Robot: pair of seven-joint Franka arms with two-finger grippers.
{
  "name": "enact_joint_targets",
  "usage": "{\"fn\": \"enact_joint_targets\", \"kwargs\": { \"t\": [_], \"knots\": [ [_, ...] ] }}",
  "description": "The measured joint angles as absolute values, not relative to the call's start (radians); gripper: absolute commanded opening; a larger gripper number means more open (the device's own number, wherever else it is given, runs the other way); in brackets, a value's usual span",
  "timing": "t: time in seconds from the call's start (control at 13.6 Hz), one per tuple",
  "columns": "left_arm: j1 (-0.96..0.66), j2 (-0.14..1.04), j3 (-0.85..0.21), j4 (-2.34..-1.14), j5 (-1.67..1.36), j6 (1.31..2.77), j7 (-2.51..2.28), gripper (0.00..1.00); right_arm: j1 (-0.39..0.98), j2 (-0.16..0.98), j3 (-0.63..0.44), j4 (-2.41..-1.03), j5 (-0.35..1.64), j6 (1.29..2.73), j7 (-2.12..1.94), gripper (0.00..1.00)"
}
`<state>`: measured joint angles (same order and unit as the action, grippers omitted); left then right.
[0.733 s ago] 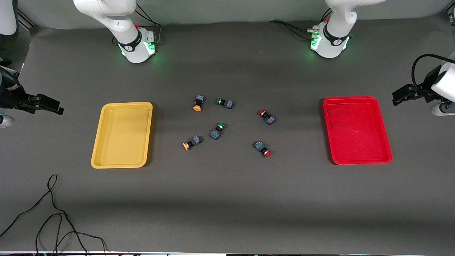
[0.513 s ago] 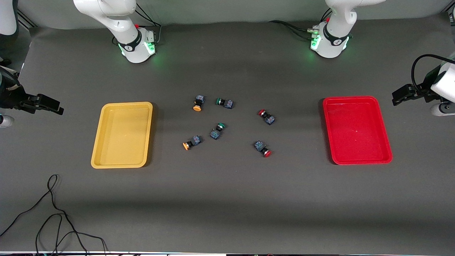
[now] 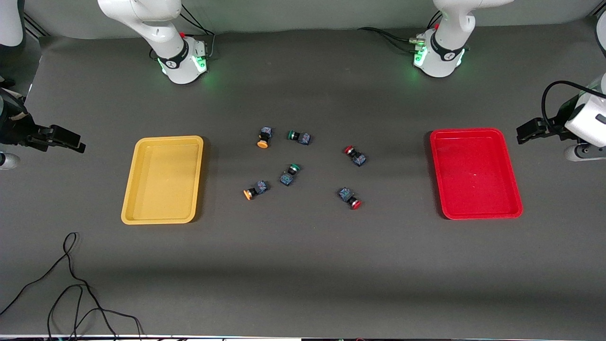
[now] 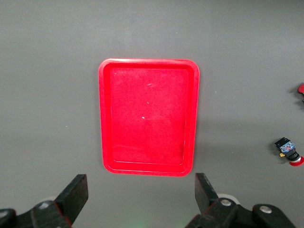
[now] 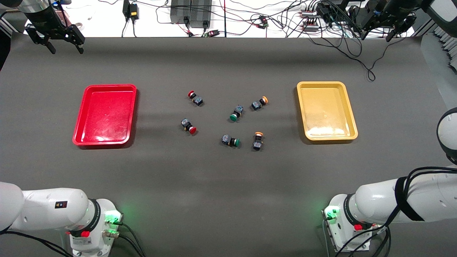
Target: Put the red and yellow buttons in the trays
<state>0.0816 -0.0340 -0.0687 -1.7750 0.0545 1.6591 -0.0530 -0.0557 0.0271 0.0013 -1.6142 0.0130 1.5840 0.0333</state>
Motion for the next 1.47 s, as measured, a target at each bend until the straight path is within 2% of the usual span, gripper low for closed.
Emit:
{"fn": "enact_joint_targets", "kwargs": {
  "t": [0.22,0.37,0.59,0.81,1.1,1.47],
  "knots": [
    [0.08,-0.034,-0.078,-1.775,0.053,1.642,-0.053,1.0,-0.026,0.026,0.008,-1.642,0.014,1.579,0.045,1.0],
    [0.076,-0.031,-0.113,-1.775,0.051,1.626,-0.079,1.0,0.043,0.004,0.009,-1.701,0.017,1.599,0.143,1.0],
    [0.054,-0.003,-0.181,-1.788,0.035,1.619,-0.211,1.0,0.205,-0.093,0.015,-1.899,0.045,1.738,0.369,1.0],
    [-0.033,0.08,-0.2,-1.805,-0.006,1.63,-0.474,1.0,0.37,-0.177,0.019,-2.09,0.058,1.873,0.602,1.0],
    [-0.161,0.202,-0.205,-1.849,-0.084,1.752,-0.709,1.0,0.617,-0.18,0.022,-2.209,0.06,2.024,0.929,1.0],
    [-0.294,0.281,-0.206,-2.042,-0.14,2.064,-0.949,0.98,0.779,-0.135,0.022,-2.26,0.06,2.104,1.095,1.0]
  ]
}}
